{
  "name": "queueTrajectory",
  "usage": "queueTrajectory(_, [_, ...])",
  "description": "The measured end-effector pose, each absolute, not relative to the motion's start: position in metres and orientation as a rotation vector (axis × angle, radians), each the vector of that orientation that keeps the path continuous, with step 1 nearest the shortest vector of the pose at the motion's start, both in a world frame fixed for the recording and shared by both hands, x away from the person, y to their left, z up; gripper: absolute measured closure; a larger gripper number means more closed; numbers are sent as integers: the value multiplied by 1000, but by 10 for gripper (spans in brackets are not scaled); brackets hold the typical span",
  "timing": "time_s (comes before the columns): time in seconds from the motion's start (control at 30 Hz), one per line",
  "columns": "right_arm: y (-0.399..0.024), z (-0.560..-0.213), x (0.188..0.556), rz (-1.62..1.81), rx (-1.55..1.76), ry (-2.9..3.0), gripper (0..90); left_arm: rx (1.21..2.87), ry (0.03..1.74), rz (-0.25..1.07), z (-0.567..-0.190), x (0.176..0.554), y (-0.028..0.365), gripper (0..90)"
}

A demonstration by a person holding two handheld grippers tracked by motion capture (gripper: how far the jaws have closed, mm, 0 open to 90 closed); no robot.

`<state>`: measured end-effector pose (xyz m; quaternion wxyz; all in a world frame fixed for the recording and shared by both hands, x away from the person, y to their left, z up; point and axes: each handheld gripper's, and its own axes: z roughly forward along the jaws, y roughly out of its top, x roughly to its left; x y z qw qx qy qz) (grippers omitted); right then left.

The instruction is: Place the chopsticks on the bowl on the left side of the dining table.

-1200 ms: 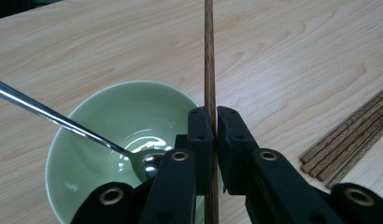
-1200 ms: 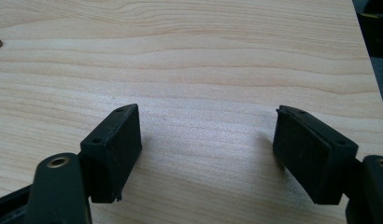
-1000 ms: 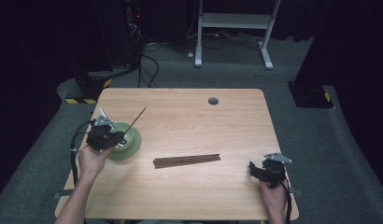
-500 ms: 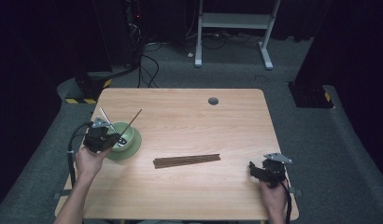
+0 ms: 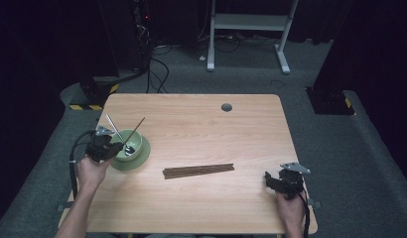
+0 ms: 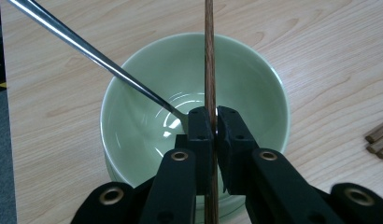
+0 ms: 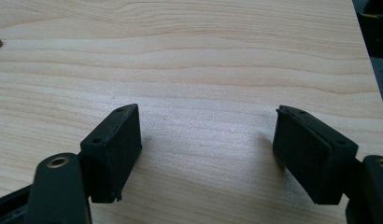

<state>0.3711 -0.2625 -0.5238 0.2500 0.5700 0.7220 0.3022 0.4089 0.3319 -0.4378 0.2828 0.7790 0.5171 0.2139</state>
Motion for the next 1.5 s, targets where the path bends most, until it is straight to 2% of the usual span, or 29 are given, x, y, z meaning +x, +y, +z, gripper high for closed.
queueTrajectory(0.43, [-263, -524, 371, 823, 1551, 1965, 235, 2155, 1401, 625, -439, 424, 336, 839])
queueTrajectory(1.23, [-263, -524, 371, 823, 1551, 1965, 235, 2162, 1412, 661, -444, 431, 343, 829])
queueTrajectory(1.5, [-263, -524, 371, 822, 1550, 1965, 235, 2098, 1435, 639, -445, 428, 345, 723])
